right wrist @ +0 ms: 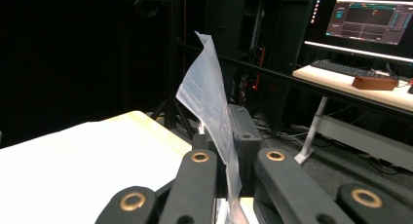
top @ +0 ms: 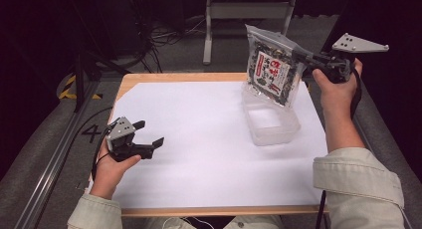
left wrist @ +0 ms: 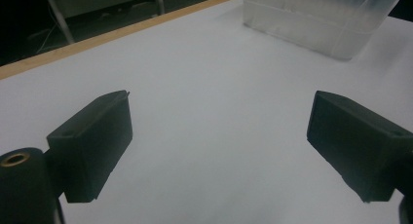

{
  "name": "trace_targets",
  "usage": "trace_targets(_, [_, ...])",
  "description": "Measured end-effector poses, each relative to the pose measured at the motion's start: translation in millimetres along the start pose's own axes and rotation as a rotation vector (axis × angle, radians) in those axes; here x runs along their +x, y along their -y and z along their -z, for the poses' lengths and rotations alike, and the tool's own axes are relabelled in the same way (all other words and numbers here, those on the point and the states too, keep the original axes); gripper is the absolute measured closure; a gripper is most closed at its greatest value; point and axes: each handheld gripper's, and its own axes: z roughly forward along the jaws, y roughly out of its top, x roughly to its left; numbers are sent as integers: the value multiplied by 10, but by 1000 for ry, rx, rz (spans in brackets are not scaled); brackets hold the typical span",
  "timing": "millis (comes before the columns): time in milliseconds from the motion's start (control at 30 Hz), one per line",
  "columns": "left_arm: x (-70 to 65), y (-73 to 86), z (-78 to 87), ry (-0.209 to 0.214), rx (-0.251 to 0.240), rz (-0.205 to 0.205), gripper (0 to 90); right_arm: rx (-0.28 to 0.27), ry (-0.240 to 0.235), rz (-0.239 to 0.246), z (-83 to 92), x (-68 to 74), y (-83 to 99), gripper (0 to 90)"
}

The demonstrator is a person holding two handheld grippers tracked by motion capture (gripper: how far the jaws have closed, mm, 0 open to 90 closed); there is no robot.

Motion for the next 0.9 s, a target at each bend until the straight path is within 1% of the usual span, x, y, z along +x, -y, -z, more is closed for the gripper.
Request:
trace_targets(67, [1,0,-1,2,5,5,98,0,7,-1,5,-12,4,885])
trace_targets(267, [-3,2,-5,1,0,2,99,1,24,1,40,-47,14,885])
trace_targets(433, [-9,1,-12,5,5,7,100,-8,38,2,74,-69,17,885])
trace_targets(567, [-11,-1,-15,7,7,3,100,8,47,14,69,-72,52,885])
trace_targets(667, [-12,0,-6,9,6,8,100,2,42,7,77,-65,92,884])
trace_targets(767, [-8,6,-3,7,5,11,100,8,30,24,93,-36,131,884])
trace_targets(900, [-10,8,-10,8,8,9,100,15,21,20,101,-22,217,884])
